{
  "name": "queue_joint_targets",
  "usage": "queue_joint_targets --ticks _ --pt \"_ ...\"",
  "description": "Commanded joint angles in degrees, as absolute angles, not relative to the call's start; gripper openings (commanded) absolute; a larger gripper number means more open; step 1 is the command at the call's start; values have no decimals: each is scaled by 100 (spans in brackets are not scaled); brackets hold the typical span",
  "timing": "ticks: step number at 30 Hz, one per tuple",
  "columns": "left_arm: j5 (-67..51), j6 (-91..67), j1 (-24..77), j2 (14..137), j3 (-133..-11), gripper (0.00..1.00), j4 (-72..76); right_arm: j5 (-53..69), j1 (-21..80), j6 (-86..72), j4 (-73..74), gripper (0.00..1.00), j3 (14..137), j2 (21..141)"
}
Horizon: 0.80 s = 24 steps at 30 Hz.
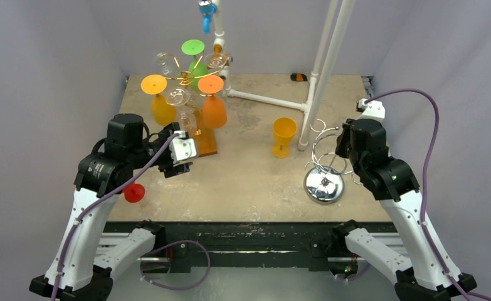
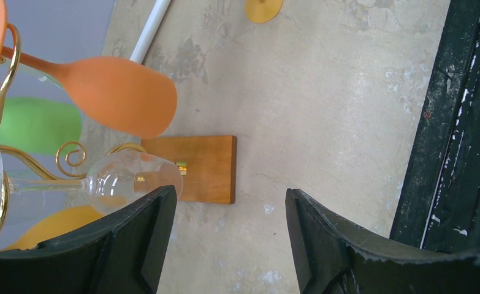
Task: Place the wine glass upside down on the wine glass rack
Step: Pick up the wine rack from the center of the board, then place the wine rack at the center of the board.
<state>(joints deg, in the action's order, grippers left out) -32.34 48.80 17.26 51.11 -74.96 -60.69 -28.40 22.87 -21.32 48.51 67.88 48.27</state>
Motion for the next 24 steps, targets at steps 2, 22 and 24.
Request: queue_joint_targets --ticks 2,22,24 --pt "-3377 4824 1714 5171 -7768 70 -6036 -2063 2309 -1875 3801 0 7390 4691" --pt "-3349 4764 1714 5194 -7813 70 -5998 -334 2894 -2102 3223 0 7773 5300" --pt "-3350 4759 1714 5210 -7821 70 -5995 -419 3136 -2154 3104 0 7786 5457"
